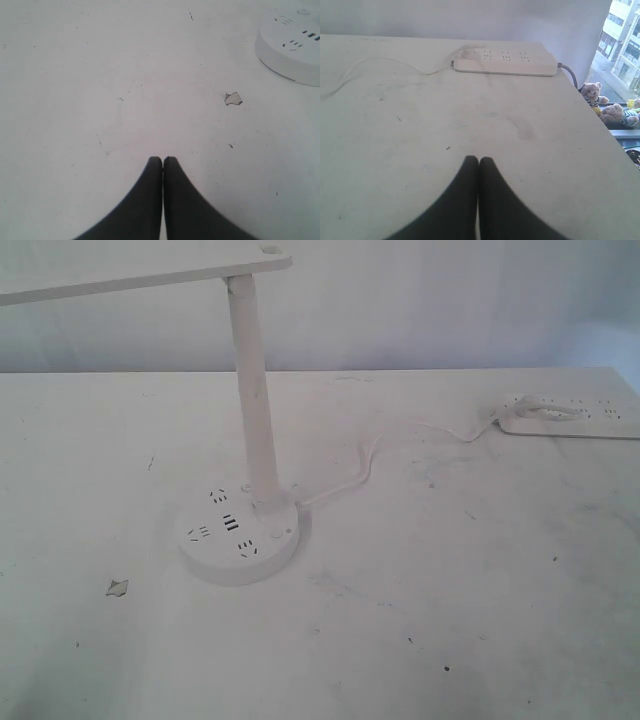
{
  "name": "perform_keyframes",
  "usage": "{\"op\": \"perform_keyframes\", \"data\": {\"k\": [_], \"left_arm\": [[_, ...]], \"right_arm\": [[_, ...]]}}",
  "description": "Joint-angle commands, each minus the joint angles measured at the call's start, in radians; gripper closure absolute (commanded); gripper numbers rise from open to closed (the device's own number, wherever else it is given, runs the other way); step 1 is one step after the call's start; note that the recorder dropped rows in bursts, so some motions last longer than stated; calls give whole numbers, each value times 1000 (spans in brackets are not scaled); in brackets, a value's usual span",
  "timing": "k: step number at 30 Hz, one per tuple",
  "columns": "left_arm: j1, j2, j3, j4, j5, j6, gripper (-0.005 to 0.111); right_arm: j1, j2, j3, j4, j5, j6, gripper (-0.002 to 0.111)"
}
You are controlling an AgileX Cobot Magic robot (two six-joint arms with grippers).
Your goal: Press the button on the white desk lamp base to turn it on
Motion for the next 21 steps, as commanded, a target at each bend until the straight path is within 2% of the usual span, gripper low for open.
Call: {"op": "perform_keyframes", "data": {"k": [1, 5, 9, 17, 19, 21], "left_arm": [[0, -4, 1, -7, 6, -1, 107], [0, -4, 1, -7, 6, -1, 107], [0, -4, 1, -7, 6, -1, 107], [0, -4, 1, -7, 6, -1, 107], [0, -4, 1, -7, 6, -1, 107], [0, -4, 1, -7, 6, -1, 107]], "right_arm": [[-6, -5, 5, -41, -27, -1, 108], [-6, -5, 5, -230, -106, -1, 108], [-6, -5, 5, -310, -167, -1, 108], [-6, -5, 5, -315, -323, 4, 108], [-6, -5, 5, -277, -408, 70, 108], [-6, -5, 5, -197, -510, 261, 108]]}}
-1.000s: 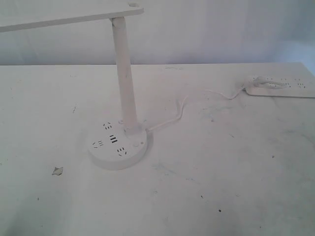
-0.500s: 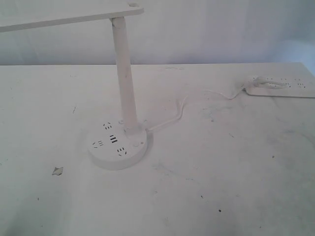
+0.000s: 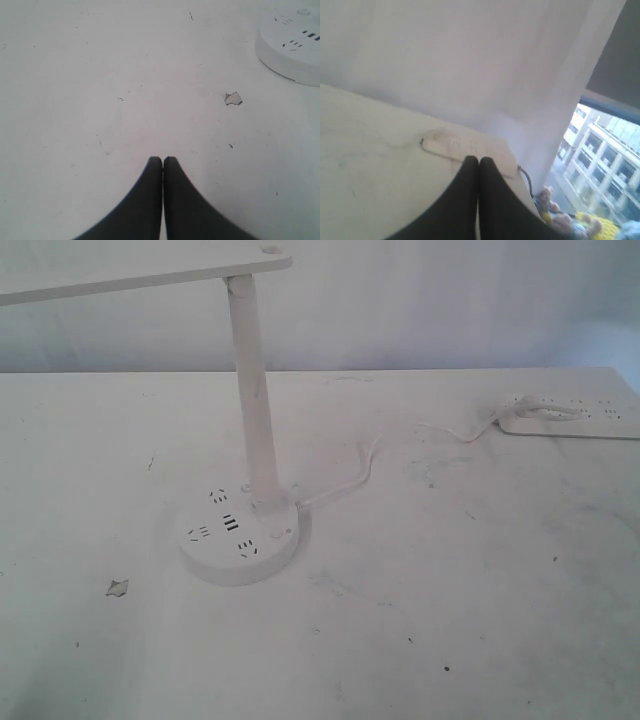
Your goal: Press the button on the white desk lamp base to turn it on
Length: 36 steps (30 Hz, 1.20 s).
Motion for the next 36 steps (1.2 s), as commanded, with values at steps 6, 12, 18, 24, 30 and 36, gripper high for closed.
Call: {"op": "perform_keyframes", "data": {"k": [6, 12, 18, 24, 30, 36], "left_arm": [[0, -4, 1, -7, 6, -1, 107], [0, -4, 1, -7, 6, -1, 107], [0, -4, 1, -7, 6, -1, 107], [0, -4, 1, -7, 6, -1, 107], [0, -4, 1, -7, 6, -1, 107], [0, -4, 1, -7, 6, -1, 107]], "right_arm": [[-6, -5, 5, 202, -414, 660, 108], [-6, -5, 5, 202, -690, 722, 108], [-6, -5, -32, 198, -874, 746, 108], [-6, 191, -317, -102, -913, 796, 108], [10, 748, -557, -689, -1231, 1179, 108], [282, 1084, -577, -757, -1231, 1086, 108]]}}
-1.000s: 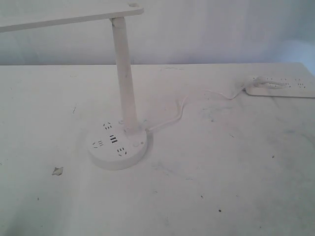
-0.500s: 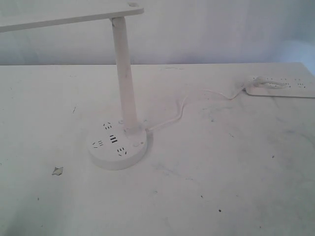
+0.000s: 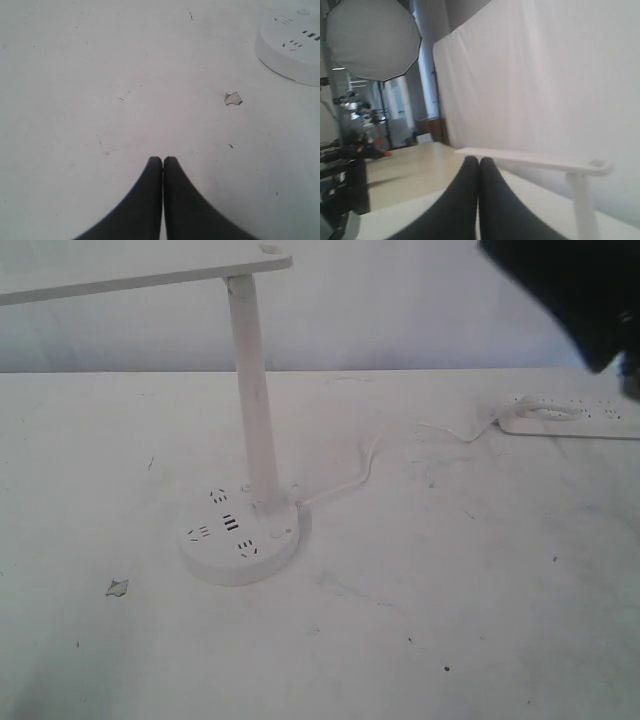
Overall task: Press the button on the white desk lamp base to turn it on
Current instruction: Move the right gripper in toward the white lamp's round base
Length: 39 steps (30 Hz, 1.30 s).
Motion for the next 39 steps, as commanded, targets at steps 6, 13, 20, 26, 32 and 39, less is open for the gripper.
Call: {"op": "perform_keyframes", "data": {"k": [6, 13, 20, 26, 32, 39], "left_arm": [[0, -4, 1, -7, 6, -1, 107], [0, -4, 1, -7, 6, -1, 107], [0, -4, 1, -7, 6, -1, 107], [0, -4, 1, -7, 6, -1, 107], [0, -4, 1, -7, 6, -1, 107], [0, -4, 1, -7, 6, -1, 107]], "right_arm": [[507, 349, -12, 11, 277, -521, 108], [542, 553, -55, 437, 499, -621, 108], [542, 719, -118, 489, 512, -611, 108], [542, 808, -164, 489, 522, -611, 108], [542, 863, -226, 489, 725, -611, 108], [542, 867, -287, 489, 872, -576, 108]]}}
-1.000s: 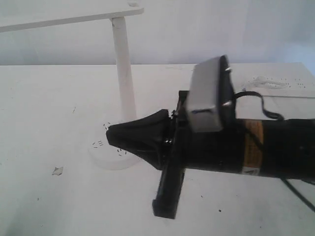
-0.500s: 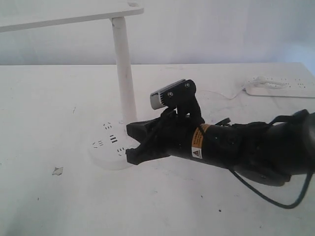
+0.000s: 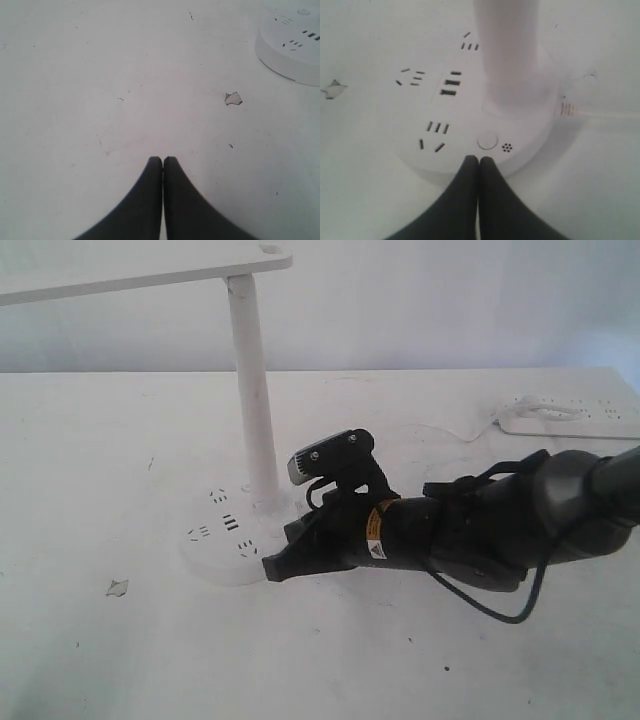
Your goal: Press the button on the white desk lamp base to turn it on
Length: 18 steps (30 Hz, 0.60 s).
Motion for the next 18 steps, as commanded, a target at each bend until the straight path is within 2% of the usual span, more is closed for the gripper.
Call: {"op": "perform_keyframes", "data": {"k": [1, 7, 18], "left_arm": [[0, -4, 1, -7, 6, -1, 107], [0, -4, 1, -7, 6, -1, 107], [0, -4, 1, -7, 6, -1, 107]], "right_arm": [[4, 0, -42, 2, 40, 57, 108], [4, 0, -99, -50, 43, 134, 108], [44, 21, -218, -194, 324, 129, 108]]}}
